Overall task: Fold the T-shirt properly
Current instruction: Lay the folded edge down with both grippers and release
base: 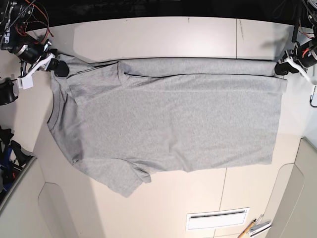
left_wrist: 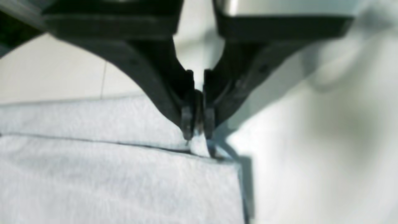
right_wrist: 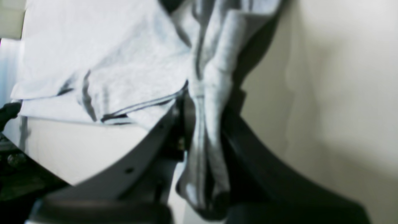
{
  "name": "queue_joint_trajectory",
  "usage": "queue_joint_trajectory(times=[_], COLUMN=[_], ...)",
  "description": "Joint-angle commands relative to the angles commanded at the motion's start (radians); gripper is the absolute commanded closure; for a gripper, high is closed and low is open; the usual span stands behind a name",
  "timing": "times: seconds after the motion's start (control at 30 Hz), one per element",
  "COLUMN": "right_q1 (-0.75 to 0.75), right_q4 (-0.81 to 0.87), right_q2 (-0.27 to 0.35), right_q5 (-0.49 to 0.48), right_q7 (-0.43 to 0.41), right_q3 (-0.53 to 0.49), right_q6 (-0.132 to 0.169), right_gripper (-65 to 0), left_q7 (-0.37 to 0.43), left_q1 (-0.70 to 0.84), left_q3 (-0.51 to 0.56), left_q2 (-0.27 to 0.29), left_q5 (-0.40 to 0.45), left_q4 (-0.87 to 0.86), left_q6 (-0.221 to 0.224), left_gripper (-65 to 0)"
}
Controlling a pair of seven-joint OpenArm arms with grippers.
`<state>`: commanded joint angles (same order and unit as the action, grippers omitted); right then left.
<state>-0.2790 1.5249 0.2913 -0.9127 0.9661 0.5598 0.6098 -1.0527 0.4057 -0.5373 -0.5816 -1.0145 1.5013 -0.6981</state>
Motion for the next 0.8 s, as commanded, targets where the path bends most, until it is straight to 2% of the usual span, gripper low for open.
queue_joint_trajectory(times=[0.23,0.4,0.6,0.8], right_q1=[-0.103,-0.156,-0.217,-0.217], right_q4=[0.104,0.110,0.110,0.109], right_q2=[0.005,0.028,0.031,0.030], right_q5=[-0.011,-0.012,-0.012,0.008], right_q7=[0.019,0.027,0.026,0.026], right_q3=[0.027,0.028,0.030,0.030], right_q6=[0.000,-0.001,-0.001,-0.011], right_gripper=[0.0,0.0,0.0,0.0], left_q7=[-0.008,-0.049,-0.057,-0.058], left_q1=[0.125,0.180,0.219,0.218], left_q3=[0.000,0.000,0.000,0.000], left_q2=[0.000,0.000,0.003,0.006], left_q5=[-0.013,-0.051,-0.051,-0.051], left_q4=[0.056,0.071,0.071,0.071], left_q6=[0.000,0.000,0.000,0.000], left_gripper=[0.0,0.0,0.0,0.0])
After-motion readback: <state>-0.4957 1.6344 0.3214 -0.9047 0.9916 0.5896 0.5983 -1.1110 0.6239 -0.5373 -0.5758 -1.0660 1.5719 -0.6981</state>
